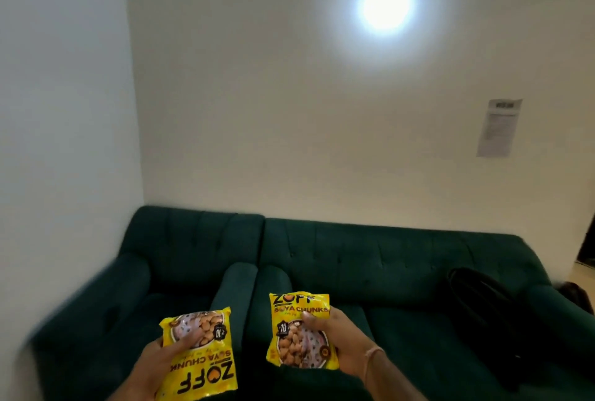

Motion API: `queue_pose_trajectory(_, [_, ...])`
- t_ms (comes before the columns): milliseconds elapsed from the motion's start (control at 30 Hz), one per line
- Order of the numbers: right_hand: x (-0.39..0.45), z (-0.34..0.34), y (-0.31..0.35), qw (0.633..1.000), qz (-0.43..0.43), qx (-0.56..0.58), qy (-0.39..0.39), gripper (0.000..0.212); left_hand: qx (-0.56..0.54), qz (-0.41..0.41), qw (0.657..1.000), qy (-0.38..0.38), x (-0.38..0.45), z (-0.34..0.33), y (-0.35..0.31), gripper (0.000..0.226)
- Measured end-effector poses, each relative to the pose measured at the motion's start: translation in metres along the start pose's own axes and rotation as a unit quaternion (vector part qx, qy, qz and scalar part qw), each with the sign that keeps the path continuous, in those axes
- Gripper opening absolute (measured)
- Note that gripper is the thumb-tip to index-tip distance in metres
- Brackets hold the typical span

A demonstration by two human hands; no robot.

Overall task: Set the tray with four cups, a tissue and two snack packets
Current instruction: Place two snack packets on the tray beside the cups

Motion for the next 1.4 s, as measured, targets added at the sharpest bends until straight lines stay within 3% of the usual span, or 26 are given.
queue_pose_trajectory(267, [0.026,-0.032,-0.095,0.998,-0.063,0.024,-0.003,0.029,-0.034,0.088,0.995,-0.036,0.004,0.070,0.090,0.044])
queue_pose_trajectory(433, [0.038,-0.045,-0.178,0.991,-0.112,0.055,-0.048,0.030,0.001,0.124,0.992,-0.038,0.006,0.108,0.144,0.038])
queue_pose_trajectory(567, [0.040,-0.044,-0.246,0.982,-0.157,0.041,-0.098,0.031,0.017,0.169,0.985,-0.037,0.007,0.133,0.193,0.051])
queue_pose_trajectory(1067, [0.024,0.012,-0.475,0.943,-0.297,0.033,-0.144,0.032,0.080,0.304,0.948,-0.046,0.035,0.174,0.410,0.036])
queue_pose_trajectory(1400, [0.028,0.052,-0.557,0.925,-0.318,-0.066,-0.197,0.027,0.154,0.310,0.937,-0.039,0.054,0.178,0.512,0.034])
Point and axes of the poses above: each hand's wrist, its own x-axis towards the middle knuckle, its own z-axis out of the back of the hand, y = z × x, the point moved 4 cm from there along x, towards the middle knuckle, and after that the axes turned 1 degree about -z, right-handed, at the moved point
